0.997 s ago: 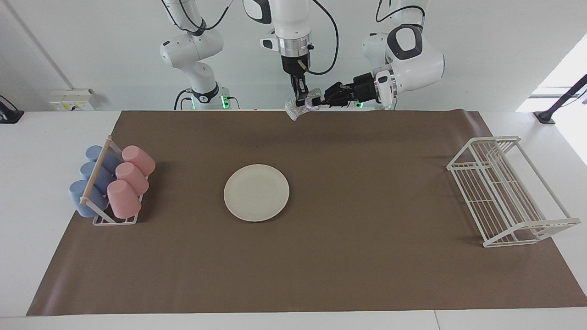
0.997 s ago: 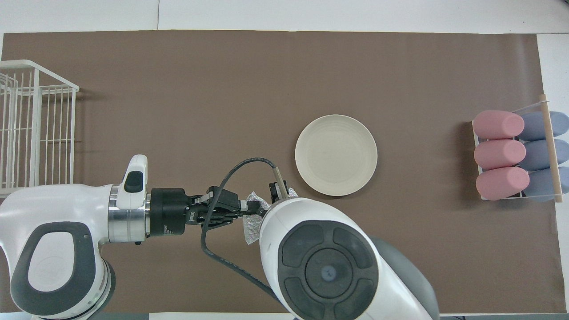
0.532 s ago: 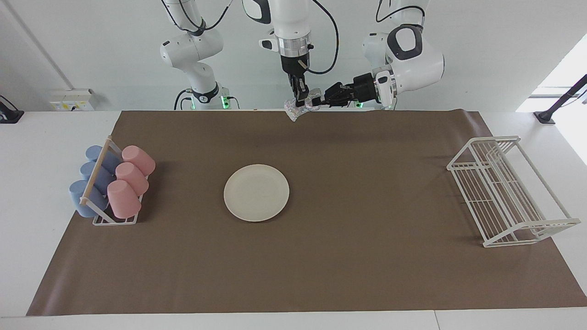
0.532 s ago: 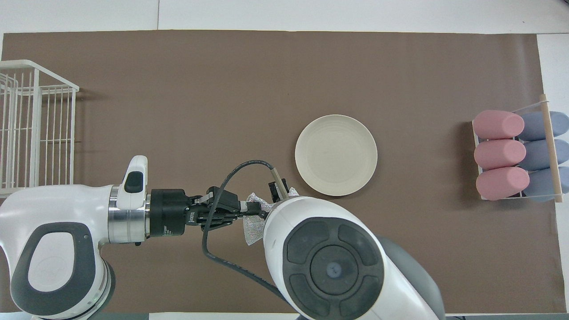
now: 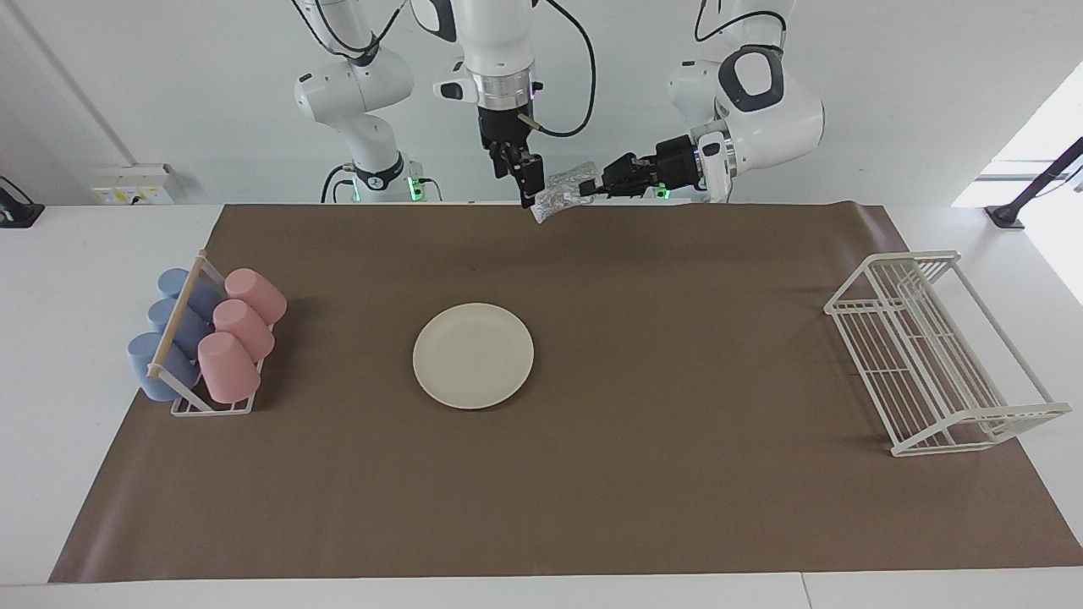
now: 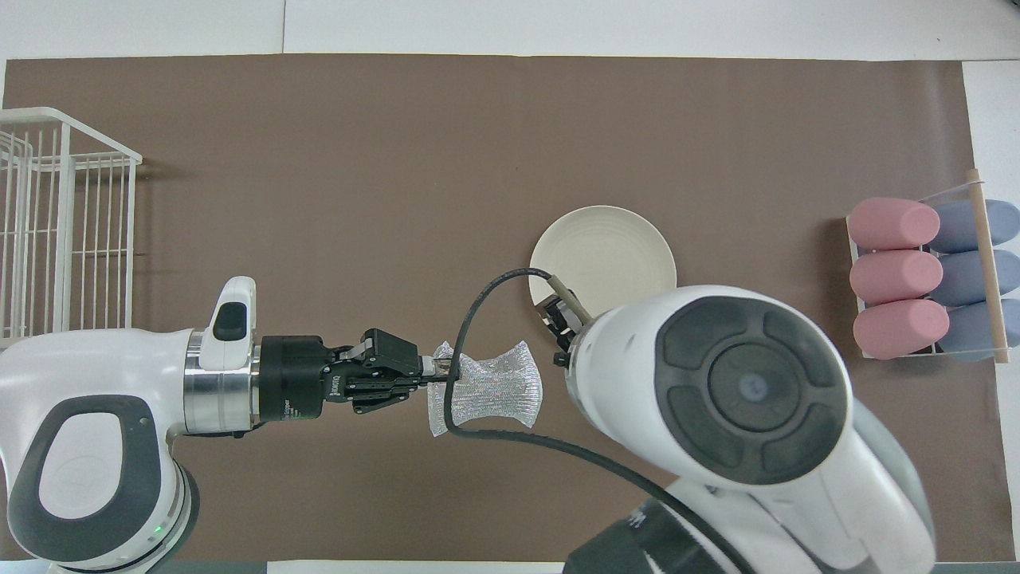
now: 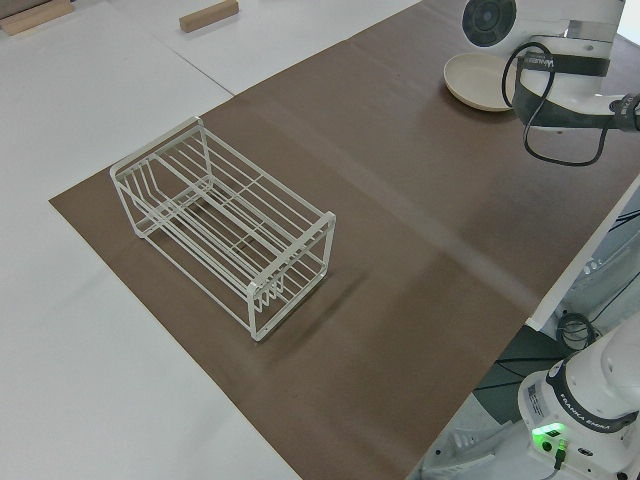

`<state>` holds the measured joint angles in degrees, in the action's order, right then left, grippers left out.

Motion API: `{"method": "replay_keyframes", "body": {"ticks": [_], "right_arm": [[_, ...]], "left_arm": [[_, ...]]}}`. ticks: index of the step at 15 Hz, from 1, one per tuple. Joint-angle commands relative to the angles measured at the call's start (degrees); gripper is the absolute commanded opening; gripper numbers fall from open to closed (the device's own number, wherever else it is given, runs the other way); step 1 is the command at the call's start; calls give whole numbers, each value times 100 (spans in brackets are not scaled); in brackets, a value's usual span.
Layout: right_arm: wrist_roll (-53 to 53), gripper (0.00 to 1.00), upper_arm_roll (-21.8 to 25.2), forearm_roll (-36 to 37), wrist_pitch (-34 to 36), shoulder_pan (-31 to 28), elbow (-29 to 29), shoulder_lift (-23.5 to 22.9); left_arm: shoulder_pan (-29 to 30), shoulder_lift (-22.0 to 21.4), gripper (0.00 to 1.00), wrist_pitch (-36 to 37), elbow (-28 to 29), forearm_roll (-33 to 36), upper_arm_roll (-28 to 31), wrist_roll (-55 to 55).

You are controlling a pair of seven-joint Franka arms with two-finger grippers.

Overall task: Wipe plate with sponge
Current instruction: 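Carry the sponge to the basket while the right gripper returns to rest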

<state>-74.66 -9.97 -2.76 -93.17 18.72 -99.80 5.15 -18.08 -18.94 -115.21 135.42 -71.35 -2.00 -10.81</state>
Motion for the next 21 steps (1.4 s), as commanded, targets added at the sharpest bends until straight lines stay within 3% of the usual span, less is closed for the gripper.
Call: {"method": "replay_keyframes", "body": {"ticks": [1,4,7,11,14,16,18,21], "right_arm": [[1834,100,-49,21,386,-814,4,135],[3391,100,-49,30,414,-1500,13,135],[4859,100,-40,47,336,-2159,-40,126],[6355,100,-49,74,-113,-2636,-137,126],[7007,100,-22,109,-359,-2645,-67,-22],[7158,100,275,109,-298,-2488,187,-251],[7481,100,740,118,-298,-2014,337,-409],[7703,100,874,109,-9,-1933,838,-744]], "left_arm": [[339,-75,0,86,73,1083,-2,-596],[647,135,0,182,-181,2454,-2,-1018],[762,522,0,604,-883,4439,-11,-1703],[797,988,0,1683,-1937,6435,-2,-1811],[780,1391,0,2536,-2842,7719,-2,-1811],[631,1472,0,2985,-3117,8852,-37,-1811],[613,1533,0,2987,-3214,9635,-28,-1828],[604,2216,0,2970,-3714,11067,-37,-1828]]}}
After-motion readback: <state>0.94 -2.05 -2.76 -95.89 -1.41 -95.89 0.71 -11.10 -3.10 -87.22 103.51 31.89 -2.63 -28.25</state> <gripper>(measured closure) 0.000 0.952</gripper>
